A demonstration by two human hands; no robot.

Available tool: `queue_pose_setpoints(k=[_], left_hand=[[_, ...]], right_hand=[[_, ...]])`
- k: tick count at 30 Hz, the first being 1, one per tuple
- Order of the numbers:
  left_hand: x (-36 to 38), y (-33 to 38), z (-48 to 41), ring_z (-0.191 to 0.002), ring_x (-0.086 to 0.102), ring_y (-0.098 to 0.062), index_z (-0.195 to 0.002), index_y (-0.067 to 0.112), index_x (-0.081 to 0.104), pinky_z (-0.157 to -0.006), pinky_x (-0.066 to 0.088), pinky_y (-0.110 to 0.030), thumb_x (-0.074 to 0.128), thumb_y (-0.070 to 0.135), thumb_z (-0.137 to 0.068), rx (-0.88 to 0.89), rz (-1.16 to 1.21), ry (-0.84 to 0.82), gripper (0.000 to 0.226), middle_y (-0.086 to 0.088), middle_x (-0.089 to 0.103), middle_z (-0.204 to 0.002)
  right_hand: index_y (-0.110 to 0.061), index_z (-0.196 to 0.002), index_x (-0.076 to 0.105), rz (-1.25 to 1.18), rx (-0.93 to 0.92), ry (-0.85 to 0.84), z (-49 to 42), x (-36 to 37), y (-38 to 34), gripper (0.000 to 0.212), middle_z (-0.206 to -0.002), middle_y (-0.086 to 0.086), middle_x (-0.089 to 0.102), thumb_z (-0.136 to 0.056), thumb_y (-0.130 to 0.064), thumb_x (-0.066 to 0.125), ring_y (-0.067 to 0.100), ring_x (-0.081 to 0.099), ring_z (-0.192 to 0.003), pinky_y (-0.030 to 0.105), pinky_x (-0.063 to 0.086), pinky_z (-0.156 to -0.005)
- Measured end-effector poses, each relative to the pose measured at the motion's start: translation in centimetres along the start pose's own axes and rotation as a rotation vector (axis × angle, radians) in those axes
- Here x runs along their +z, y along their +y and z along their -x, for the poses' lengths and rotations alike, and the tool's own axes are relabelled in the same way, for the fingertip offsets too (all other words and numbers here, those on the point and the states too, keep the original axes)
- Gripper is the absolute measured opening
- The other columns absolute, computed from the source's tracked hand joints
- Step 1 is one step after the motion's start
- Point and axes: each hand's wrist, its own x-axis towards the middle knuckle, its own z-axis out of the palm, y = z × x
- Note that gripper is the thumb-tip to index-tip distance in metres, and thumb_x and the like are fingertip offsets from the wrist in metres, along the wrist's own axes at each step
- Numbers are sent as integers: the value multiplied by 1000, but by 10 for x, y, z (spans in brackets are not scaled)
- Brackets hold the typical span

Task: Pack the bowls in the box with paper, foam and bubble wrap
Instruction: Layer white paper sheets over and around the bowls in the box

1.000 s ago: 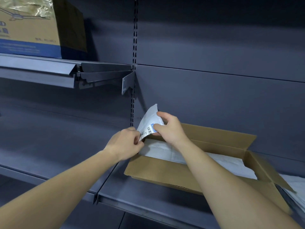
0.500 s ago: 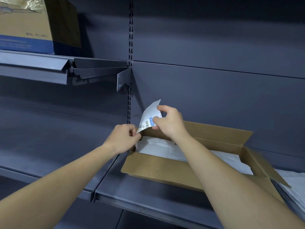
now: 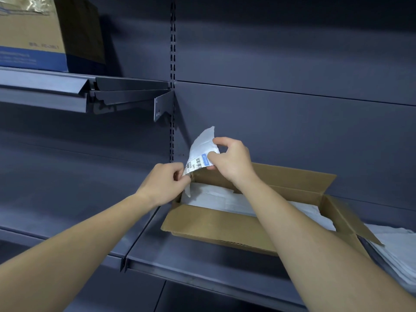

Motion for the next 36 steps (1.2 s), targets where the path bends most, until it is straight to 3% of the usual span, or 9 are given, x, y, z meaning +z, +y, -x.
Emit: queue_pose_setpoints(k=[4, 8, 15, 22, 26, 29, 31, 33, 36], left_hand=[[2, 5, 2, -54, 30, -16, -62, 14, 36, -51, 27, -29, 58, 27, -80, -2, -75, 6, 31, 5, 39, -54], [8, 6, 6, -55, 28, -17, -60, 15, 34, -49, 25, -29, 56, 29, -77, 5, -144, -24, 32, 4, 35, -53], [6, -4, 2, -61, 45, -20, -66, 13, 43, -50, 31, -31, 54, 31, -84, 90, -332, 6, 28, 3, 51, -65], [7, -18, 2, -64, 51, -18, -64, 18, 42, -52, 36, -30, 53, 38, -89, 98, -457, -34, 34, 6, 52, -70], [10, -19, 1, -68, 52, -21, -64, 19, 40, -55, 37, -30, 50, 42, -90, 88, -492, -59, 37, 5, 52, -71], [12, -17, 0, -66, 50, -20, -63, 19, 39, -54, 36, -30, 49, 43, -91, 103, -518, -55, 38, 6, 51, -71], [15, -14, 0, -66, 48, -19, -62, 21, 38, -54, 33, -30, 50, 40, -91, 108, -542, -69, 37, 7, 48, -70], [17, -10, 0, -65, 46, -17, -62, 23, 36, -53, 31, -30, 50, 37, -90, 108, -566, -101, 34, 9, 45, -70], [17, -8, 0, -67, 47, -17, -63, 24, 36, -54, 32, -29, 49, 37, -90, 95, -598, -135, 33, 9, 46, -73]], right_hand=[[-13, -132, 59, 6, 7, -2, 5, -5, 0, 46, -123, 4, 63, -87, -7, 60, 11, 73, -65, 7, 42, -50], [-11, -130, 61, 2, 37, 2, 9, -6, 5, 44, -101, -5, 60, -86, -5, 60, 20, 73, -69, 7, 42, -47], [-11, -132, 60, -1, 37, -7, 8, -3, 9, 45, -131, 3, 58, -87, -6, 60, 20, 74, -67, 8, 43, -49], [-11, -133, 59, 50, 41, -39, 2, 15, 22, 46, -133, 4, 59, -87, -7, 60, 19, 74, -69, 15, 52, -57], [-12, -132, 60, 55, 52, -25, 1, 20, 34, 48, -134, 1, 59, -85, -11, 61, 24, 71, -90, 34, 58, -80], [-12, -131, 60, 77, 51, 3, -4, 19, 44, 43, -125, -4, 61, -87, -12, 61, 16, 61, -110, 22, 45, -83], [-16, -125, 61, -128, 131, 19, -7, 22, 46, 36, -117, -3, 65, -89, -19, 61, 14, 61, -109, 26, 47, -89], [-18, -104, 62, -502, 359, 23, -11, 24, 41, 22, -107, 4, 69, -91, -36, 60, 19, 66, -97, 40, 52, -95], [-12, -95, 58, -922, 698, -99, -18, 20, 34, 47, -101, 12, 68, -92, -58, 52, 33, 67, -93, 53, 53, -85]])
